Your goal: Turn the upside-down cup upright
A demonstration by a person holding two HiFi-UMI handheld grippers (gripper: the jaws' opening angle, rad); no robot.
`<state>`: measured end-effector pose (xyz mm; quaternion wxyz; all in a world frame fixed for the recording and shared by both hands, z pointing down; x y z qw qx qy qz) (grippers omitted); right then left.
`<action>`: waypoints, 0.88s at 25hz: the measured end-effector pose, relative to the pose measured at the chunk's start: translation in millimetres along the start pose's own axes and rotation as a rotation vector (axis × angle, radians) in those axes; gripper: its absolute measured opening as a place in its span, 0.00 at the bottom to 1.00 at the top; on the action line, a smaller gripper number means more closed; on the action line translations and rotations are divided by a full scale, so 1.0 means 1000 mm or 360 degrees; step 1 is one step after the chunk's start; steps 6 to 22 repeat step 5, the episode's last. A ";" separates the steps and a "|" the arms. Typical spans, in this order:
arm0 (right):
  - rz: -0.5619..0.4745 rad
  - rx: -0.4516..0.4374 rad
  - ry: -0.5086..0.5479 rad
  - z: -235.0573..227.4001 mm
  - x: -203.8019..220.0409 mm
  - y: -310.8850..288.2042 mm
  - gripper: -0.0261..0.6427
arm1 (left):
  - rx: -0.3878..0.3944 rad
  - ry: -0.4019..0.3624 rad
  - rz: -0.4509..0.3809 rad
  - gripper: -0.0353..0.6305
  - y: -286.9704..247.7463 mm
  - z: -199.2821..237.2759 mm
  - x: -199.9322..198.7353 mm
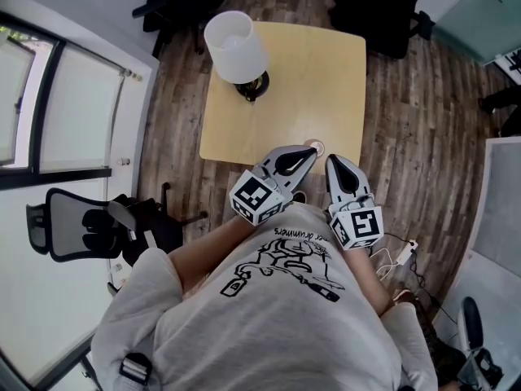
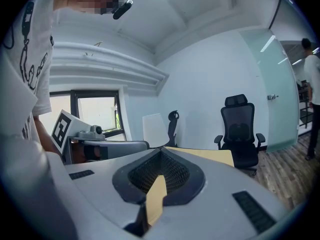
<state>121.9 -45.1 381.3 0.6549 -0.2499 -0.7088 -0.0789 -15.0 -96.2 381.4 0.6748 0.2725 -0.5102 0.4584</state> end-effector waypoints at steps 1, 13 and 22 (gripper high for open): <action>0.0001 -0.0004 -0.0003 -0.001 0.002 0.000 0.07 | 0.0000 0.0001 0.0002 0.07 0.000 0.000 0.001; 0.0003 -0.0008 -0.0006 -0.001 0.005 -0.001 0.07 | 0.0003 0.0008 0.0013 0.07 -0.001 -0.001 0.004; 0.0003 -0.0008 -0.0006 -0.001 0.005 -0.001 0.07 | 0.0003 0.0008 0.0013 0.07 -0.001 -0.001 0.004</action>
Point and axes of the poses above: the fingertips, and each gripper's own axes: y backward along the fingers, z to its left, x out of its underside, the point moved 8 cm from there along y, backward along the fingers, and after that the axes turned 3 degrees about y, right-handed, at the moved point
